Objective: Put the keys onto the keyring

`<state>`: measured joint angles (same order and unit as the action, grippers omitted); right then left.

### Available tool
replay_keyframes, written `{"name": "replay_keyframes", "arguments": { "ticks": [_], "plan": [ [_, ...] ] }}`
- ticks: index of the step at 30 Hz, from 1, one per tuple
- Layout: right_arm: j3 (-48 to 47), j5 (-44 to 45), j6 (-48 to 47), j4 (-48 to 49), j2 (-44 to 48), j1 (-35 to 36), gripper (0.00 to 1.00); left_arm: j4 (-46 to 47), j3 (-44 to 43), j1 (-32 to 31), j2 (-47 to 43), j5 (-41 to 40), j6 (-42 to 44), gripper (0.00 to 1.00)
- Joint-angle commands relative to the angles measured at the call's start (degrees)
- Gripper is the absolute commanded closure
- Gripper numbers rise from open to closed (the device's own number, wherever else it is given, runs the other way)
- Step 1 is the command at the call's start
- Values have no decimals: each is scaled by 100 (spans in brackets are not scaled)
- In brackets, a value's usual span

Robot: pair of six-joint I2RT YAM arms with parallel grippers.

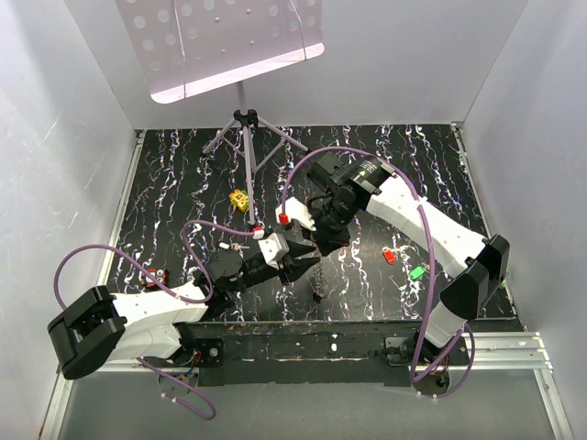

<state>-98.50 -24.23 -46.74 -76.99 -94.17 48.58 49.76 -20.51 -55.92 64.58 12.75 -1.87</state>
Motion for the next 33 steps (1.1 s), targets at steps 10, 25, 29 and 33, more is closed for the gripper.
{"name": "replay_keyframes", "arguments": {
  "ticks": [10,25,29,33],
  "plan": [
    [-266,-310,-72,-589,180,29,99,16,-172,72,37,271,46,100],
    [398,-2690,-502,182,1505,-1561,32,859,627,90,-1166,131,-674,100],
    [2130,-4052,-565,1780,2288,-2053,17,1404,794,90,-1395,-44,-885,100],
    [2318,-4712,-512,2100,2351,-2063,26,1826,873,90,-1457,-185,-1087,100]
  ]
}}
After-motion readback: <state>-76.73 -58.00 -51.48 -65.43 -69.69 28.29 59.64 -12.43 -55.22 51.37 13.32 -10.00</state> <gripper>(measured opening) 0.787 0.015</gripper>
